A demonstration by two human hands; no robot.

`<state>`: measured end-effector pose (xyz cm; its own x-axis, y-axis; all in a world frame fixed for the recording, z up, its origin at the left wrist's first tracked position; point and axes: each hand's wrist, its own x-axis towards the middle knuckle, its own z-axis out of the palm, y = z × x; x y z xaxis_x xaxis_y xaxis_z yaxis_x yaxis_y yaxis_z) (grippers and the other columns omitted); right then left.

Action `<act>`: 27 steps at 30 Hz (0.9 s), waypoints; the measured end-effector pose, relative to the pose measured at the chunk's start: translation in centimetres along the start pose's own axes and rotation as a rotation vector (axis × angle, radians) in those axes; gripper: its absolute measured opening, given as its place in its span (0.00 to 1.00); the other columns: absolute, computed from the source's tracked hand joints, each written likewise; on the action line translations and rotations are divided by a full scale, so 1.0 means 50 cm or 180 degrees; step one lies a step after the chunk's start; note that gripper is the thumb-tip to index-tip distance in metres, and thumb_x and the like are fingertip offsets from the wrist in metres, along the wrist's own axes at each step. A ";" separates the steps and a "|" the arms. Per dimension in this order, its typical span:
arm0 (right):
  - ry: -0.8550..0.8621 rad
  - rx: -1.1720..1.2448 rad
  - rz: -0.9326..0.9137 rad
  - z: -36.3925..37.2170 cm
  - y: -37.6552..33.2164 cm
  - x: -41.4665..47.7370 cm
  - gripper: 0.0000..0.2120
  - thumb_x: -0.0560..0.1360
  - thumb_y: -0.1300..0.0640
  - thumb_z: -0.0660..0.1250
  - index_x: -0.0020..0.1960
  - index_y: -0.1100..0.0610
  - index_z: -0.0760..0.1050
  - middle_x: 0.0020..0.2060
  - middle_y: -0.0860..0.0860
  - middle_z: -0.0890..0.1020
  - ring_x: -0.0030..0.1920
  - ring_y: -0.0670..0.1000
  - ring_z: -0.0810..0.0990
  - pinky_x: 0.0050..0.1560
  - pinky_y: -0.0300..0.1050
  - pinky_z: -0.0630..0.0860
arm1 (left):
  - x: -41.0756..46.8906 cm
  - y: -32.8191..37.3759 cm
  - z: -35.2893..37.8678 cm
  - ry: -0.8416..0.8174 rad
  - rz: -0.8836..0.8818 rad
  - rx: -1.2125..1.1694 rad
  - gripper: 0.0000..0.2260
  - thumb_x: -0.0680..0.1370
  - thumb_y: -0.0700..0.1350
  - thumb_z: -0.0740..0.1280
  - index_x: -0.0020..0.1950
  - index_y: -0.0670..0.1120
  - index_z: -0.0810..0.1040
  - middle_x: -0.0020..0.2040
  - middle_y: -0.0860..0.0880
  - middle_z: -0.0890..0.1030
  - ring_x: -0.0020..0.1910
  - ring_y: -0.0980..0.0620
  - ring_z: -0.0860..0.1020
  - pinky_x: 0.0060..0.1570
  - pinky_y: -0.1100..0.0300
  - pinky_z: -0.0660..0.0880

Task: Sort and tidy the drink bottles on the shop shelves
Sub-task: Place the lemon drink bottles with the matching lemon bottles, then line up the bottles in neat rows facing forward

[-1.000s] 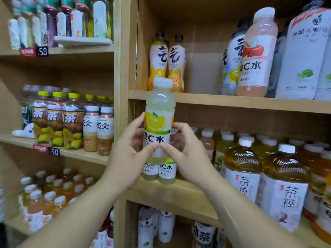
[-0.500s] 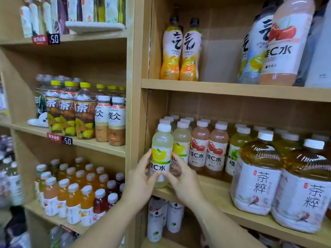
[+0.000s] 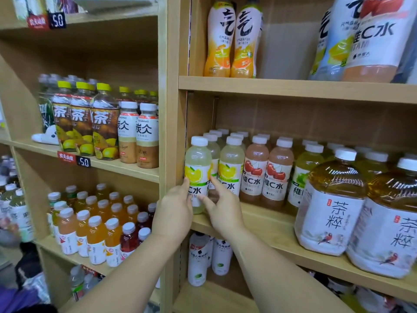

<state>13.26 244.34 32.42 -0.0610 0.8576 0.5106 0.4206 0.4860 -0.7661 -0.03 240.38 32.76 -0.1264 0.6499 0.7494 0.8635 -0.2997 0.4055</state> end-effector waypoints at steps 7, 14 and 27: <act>0.0163 -0.0089 -0.0253 -0.074 -0.063 -0.026 0.26 0.78 0.54 0.73 0.73 0.45 0.72 0.52 0.41 0.81 0.50 0.38 0.81 0.54 0.32 0.76 | -0.007 0.029 -0.025 0.0348 -0.0040 -0.0607 0.19 0.76 0.38 0.72 0.67 0.43 0.79 0.56 0.47 0.82 0.50 0.44 0.83 0.51 0.54 0.79; 0.1416 -0.0053 -0.1465 -0.369 -0.281 -0.039 0.08 0.77 0.56 0.73 0.56 0.50 0.80 0.45 0.44 0.84 0.48 0.43 0.83 0.48 0.34 0.79 | 0.109 0.264 -0.127 0.0874 0.0629 -0.1722 0.18 0.74 0.40 0.75 0.63 0.50 0.79 0.54 0.56 0.78 0.50 0.56 0.80 0.50 0.52 0.80; 0.2950 -0.2123 -0.1194 -0.821 -0.338 0.000 0.20 0.76 0.47 0.73 0.65 0.52 0.75 0.60 0.52 0.76 0.64 0.54 0.72 0.65 0.49 0.69 | 0.357 0.619 -0.138 -0.0254 0.0726 -0.2321 0.34 0.72 0.56 0.77 0.74 0.57 0.65 0.66 0.52 0.75 0.60 0.51 0.77 0.61 0.45 0.78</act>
<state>43.32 229.23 61.39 0.2791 0.1015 0.9549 0.9184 0.2622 -0.2963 21.08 237.88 62.32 0.0759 0.5568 0.8272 0.3200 -0.7993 0.5087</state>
